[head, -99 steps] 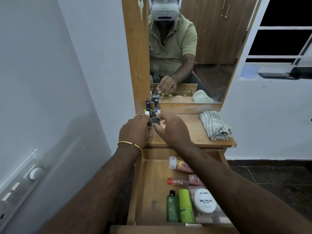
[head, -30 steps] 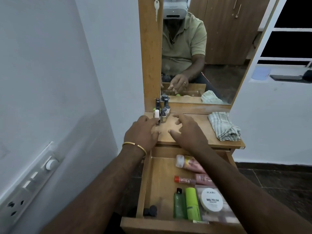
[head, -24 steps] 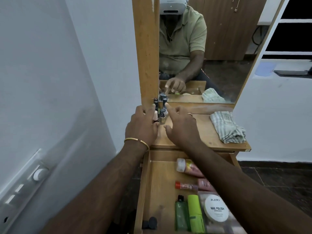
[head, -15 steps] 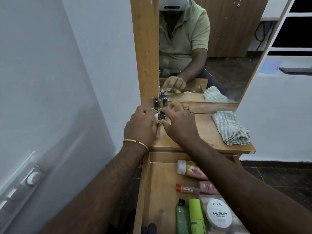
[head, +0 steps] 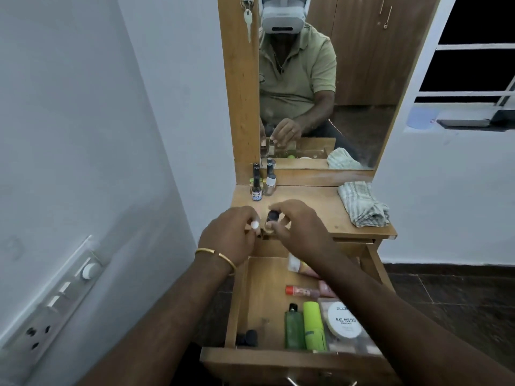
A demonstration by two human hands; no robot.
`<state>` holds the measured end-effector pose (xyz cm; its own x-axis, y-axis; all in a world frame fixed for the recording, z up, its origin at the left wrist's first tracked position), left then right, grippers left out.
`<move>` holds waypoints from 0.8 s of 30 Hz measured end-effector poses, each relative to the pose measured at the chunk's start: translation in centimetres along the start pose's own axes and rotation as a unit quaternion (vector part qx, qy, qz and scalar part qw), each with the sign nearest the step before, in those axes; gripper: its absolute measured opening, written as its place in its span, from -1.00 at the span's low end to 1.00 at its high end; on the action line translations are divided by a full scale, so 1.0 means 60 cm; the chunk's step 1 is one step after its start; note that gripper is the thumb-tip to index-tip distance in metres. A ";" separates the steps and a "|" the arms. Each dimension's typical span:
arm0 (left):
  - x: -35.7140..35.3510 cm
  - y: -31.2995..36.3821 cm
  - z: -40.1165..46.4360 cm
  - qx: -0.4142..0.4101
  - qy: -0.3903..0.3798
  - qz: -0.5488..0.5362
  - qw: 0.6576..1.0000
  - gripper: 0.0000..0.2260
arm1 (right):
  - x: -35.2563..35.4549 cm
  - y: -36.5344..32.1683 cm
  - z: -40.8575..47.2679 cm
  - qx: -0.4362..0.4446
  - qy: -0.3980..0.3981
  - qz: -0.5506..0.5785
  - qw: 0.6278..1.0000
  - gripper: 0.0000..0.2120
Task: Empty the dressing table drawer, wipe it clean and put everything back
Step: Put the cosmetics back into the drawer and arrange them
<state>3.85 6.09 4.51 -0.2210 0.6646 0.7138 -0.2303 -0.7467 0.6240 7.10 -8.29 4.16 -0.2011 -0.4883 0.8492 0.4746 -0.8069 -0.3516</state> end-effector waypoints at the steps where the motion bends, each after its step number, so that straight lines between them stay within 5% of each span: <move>1: -0.005 -0.004 -0.018 0.021 -0.023 0.007 0.999 -0.95 | -0.005 -0.004 -0.019 -0.003 -0.026 0.003 1.000 -0.86; 10: -0.050 -0.031 -0.143 0.123 -0.165 0.073 0.976 -0.93 | -0.093 -0.020 -0.150 -0.045 -0.273 0.046 0.960 -0.79; 24: -0.079 -0.026 -0.180 0.091 -0.229 0.162 0.956 -0.83 | -0.139 -0.034 -0.196 -0.046 -0.326 0.051 0.943 -0.73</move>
<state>-4.96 4.38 -3.28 0.1942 0.3481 0.9171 -0.0427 -0.9310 0.3625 -2.28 -6.50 -6.87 0.4256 -0.2803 0.8604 0.3804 -0.8073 -0.4511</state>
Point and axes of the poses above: each hand's wrist, its own z-axis towards the middle knuckle, its own x-axis out of the back of the hand, y = z × x, the point moved 7 cm from there along z, towards the middle knuckle, and after that the axes turned 15 degrees about -z, right-handed, at the moved point
